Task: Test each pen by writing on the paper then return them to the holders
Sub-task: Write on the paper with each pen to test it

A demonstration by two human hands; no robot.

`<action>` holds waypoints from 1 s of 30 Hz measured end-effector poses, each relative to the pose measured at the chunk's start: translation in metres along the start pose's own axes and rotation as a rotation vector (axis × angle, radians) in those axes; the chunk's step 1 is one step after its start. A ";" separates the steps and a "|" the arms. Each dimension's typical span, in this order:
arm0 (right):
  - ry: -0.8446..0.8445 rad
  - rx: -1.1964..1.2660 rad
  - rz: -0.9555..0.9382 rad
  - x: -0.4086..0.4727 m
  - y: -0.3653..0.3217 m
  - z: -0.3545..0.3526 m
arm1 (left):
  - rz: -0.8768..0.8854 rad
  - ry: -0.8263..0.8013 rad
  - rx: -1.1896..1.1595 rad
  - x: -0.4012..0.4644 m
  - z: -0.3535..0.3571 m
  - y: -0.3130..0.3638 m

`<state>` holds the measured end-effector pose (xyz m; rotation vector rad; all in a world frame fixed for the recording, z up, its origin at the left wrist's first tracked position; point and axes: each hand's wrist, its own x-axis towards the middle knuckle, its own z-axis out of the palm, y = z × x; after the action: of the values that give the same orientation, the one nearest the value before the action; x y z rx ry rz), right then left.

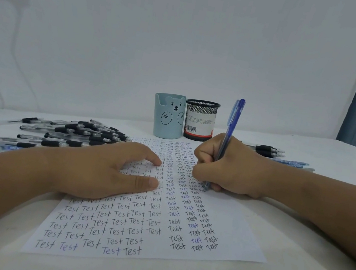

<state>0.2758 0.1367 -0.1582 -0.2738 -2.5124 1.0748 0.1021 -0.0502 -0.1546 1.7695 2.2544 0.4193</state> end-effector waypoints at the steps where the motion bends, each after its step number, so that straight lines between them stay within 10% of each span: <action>1: 0.004 0.000 -0.001 0.000 0.000 0.000 | -0.002 -0.001 -0.001 0.000 0.000 -0.001; 30: 0.174 0.328 0.034 0.000 -0.004 -0.002 | -0.007 -0.025 0.004 0.001 -0.001 0.001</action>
<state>0.2764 0.1352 -0.1536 -0.3015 -2.1457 1.3898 0.1028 -0.0492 -0.1532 1.7585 2.2452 0.3887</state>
